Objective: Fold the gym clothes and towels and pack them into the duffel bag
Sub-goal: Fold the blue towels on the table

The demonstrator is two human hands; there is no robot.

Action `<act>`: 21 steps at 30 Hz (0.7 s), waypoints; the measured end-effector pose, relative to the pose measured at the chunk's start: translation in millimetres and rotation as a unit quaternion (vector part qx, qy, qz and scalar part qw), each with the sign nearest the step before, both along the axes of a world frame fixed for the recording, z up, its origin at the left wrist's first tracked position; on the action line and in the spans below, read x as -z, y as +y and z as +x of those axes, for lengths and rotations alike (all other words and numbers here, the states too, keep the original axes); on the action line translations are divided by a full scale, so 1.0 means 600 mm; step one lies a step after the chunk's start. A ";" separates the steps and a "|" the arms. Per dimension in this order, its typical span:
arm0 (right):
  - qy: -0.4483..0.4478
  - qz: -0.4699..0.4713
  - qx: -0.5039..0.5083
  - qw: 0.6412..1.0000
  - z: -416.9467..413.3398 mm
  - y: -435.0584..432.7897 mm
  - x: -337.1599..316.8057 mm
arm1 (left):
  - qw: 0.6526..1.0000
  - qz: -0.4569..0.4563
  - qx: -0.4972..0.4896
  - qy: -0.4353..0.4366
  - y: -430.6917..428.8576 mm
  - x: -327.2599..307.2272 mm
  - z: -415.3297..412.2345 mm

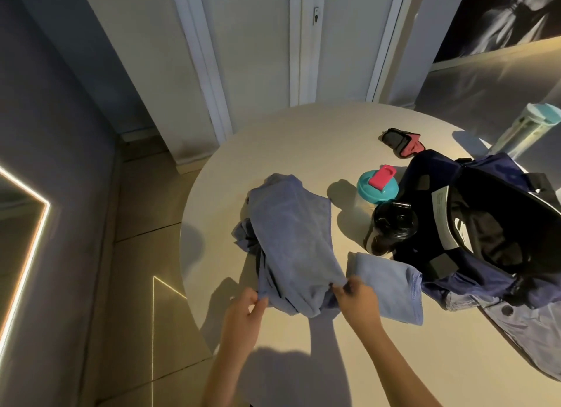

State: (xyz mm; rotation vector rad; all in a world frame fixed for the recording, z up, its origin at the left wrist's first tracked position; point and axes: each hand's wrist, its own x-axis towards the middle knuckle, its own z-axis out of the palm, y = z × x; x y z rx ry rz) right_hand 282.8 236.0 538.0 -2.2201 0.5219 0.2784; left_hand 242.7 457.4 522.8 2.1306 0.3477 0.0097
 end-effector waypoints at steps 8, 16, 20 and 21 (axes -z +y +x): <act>-0.125 0.219 0.133 0.959 0.034 -0.032 -0.091 | 0.993 0.083 -0.076 -0.039 0.035 -0.077 0.013; 0.056 0.217 -0.056 0.973 -0.008 -0.010 -0.013 | 0.992 -0.030 0.011 0.121 0.041 -0.027 0.003; 0.077 0.130 -0.089 0.984 -0.066 0.004 0.040 | 0.987 -0.022 0.044 0.151 0.037 0.018 -0.045; 0.081 0.086 -0.099 0.988 -0.079 0.005 0.052 | 0.990 0.048 0.048 0.126 0.038 0.028 -0.054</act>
